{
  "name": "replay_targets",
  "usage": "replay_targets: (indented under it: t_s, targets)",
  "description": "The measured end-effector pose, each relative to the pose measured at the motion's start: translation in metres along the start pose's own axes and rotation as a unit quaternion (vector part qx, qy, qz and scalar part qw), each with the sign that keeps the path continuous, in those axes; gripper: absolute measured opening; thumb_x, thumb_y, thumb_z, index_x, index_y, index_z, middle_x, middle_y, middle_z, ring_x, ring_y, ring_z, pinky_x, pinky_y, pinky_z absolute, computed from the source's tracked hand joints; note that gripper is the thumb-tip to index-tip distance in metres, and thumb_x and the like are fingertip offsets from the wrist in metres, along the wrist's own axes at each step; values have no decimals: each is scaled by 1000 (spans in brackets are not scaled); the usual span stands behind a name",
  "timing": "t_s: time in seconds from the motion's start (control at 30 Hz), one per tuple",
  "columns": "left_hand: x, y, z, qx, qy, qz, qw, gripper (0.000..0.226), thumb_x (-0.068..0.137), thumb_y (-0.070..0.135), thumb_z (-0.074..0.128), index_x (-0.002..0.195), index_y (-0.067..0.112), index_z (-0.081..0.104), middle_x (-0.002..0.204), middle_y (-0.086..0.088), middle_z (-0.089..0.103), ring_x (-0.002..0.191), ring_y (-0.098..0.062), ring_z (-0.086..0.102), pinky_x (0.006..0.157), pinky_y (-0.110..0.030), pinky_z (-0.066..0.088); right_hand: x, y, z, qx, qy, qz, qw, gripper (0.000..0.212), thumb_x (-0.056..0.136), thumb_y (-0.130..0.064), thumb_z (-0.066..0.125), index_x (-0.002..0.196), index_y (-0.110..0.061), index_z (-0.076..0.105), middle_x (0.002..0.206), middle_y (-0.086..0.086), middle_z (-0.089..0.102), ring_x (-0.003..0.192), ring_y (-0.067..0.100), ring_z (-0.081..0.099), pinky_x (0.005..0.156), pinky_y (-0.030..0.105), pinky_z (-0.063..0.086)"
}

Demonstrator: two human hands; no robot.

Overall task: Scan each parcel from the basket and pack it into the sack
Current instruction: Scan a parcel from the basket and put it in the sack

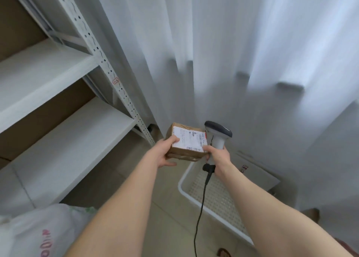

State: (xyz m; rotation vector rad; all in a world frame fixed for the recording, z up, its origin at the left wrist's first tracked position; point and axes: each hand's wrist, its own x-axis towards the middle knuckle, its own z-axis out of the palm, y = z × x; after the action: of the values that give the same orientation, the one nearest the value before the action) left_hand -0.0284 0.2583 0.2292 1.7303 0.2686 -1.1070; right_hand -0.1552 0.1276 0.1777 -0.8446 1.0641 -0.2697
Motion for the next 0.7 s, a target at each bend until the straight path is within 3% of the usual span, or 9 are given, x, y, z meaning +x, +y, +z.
replay_targets:
  t_s: [0.13, 0.23, 0.37, 0.47, 0.6, 0.7]
  targets:
    - [-26, -13, -40, 37, 32, 12, 999, 43, 82, 31, 66, 120, 14, 56, 103, -5, 66, 94, -18, 60, 94, -46, 41, -32, 24, 27, 3, -14, -13, 1000, 28, 83, -6, 72, 108, -10, 60, 91, 10, 67, 59, 15, 53, 54, 27, 45]
    - [-34, -33, -59, 16, 54, 27, 998, 45, 82, 34, 65, 120, 12, 55, 103, -6, 68, 94, -19, 62, 96, -40, 46, -49, 41, 33, 16, -14, -12, 1000, 23, 85, -18, 74, 103, -14, 61, 93, 9, 69, 71, 19, 60, 68, 33, 51]
    - [-46, -48, -61, -19, 62, 41, 997, 43, 84, 30, 63, 121, 12, 50, 101, -8, 64, 99, -26, 61, 99, -46, 43, -63, 49, 31, -1, -22, 26, 999, 22, 85, -20, 74, 97, -9, 60, 74, 4, 58, 59, 16, 52, 59, 28, 45]
    - [-62, -55, -55, -43, 49, 31, 997, 42, 85, 27, 62, 122, 16, 47, 105, -10, 60, 101, -29, 60, 101, -53, 41, -68, 50, 24, 14, -22, 31, 999, 23, 86, -16, 73, 100, -8, 56, 71, 4, 55, 56, 16, 50, 57, 29, 45]
    - [-71, -58, -47, -92, 34, 37, 994, 39, 86, 23, 63, 121, 20, 44, 106, -10, 58, 99, -30, 59, 99, -55, 43, -69, 39, 22, 28, -41, 9, 999, 16, 87, -16, 72, 89, -18, 56, 82, 2, 62, 69, 15, 59, 73, 39, 50]
    - [-77, -60, -33, -129, 37, 46, 990, 37, 86, 21, 64, 117, 20, 45, 106, -11, 58, 96, -30, 59, 99, -54, 43, -71, 24, 21, 39, -50, 1, 998, 18, 86, -18, 74, 92, -21, 58, 98, 4, 67, 84, 18, 63, 88, 47, 50]
